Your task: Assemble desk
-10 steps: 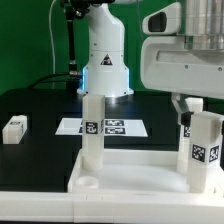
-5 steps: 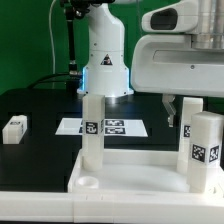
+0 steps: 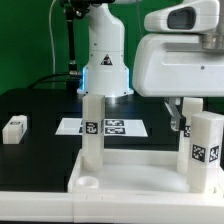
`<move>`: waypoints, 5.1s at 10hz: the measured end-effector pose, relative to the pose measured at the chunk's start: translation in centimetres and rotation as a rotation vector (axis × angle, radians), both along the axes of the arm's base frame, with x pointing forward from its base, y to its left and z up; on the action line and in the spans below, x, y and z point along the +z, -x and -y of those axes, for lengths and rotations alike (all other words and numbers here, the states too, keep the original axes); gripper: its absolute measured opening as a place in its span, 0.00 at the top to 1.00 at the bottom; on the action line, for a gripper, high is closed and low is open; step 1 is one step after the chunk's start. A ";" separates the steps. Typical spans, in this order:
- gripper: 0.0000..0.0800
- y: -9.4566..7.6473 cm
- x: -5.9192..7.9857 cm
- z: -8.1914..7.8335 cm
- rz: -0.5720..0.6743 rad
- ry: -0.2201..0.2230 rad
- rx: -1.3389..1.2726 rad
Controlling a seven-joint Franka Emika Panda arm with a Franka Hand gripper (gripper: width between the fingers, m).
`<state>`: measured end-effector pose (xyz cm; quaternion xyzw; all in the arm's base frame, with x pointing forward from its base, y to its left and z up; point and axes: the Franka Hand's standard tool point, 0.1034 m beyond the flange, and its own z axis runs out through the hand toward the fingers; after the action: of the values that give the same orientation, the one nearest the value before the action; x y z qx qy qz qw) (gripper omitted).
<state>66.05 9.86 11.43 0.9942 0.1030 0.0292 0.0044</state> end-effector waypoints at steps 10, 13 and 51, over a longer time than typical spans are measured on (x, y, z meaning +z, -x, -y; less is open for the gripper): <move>0.64 0.0 0.0 0.1 -0.001 0.021 0.274; 0.64 0.0 0.0 0.1 -0.001 0.014 0.173; 0.64 0.4 -0.4 0.0 -0.019 -0.001 0.123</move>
Offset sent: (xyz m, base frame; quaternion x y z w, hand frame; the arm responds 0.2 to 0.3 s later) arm -0.0033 0.0042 0.0002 0.0088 0.0006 -0.1899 0.9818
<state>65.67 9.90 11.01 0.9863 0.1637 0.0198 0.0011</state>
